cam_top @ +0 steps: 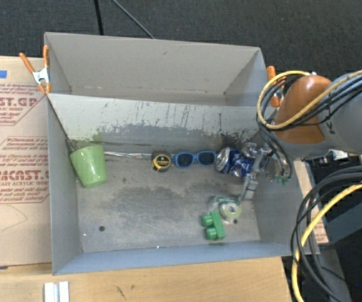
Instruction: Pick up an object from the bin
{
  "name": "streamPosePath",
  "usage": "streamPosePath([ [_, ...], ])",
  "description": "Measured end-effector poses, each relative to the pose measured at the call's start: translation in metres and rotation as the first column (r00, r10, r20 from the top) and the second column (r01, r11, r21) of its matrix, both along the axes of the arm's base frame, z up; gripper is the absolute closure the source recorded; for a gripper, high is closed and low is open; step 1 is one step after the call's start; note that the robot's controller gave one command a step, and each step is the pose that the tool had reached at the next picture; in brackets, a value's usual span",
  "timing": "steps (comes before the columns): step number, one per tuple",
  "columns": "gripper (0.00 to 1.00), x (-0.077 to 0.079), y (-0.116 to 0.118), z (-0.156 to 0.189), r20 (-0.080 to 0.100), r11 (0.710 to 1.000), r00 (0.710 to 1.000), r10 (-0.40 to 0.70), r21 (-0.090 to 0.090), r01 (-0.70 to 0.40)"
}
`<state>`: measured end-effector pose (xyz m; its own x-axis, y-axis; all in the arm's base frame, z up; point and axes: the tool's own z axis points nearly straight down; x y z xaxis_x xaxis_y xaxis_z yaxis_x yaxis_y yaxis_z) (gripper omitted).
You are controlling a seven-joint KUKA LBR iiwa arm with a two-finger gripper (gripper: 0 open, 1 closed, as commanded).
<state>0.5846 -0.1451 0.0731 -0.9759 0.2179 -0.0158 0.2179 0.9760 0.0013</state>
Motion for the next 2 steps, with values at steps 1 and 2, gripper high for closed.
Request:
streamPosePath([
  [1, 0.0, 0.0011, 0.0074, 0.0285, -0.01, 0.999, 0.999, -0.042, 0.003, 0.043],
  [2, 0.0, 0.0028, 0.0117, 0.0267, -0.013, 0.97, 0.969, -0.245, 0.003, 0.245],
])
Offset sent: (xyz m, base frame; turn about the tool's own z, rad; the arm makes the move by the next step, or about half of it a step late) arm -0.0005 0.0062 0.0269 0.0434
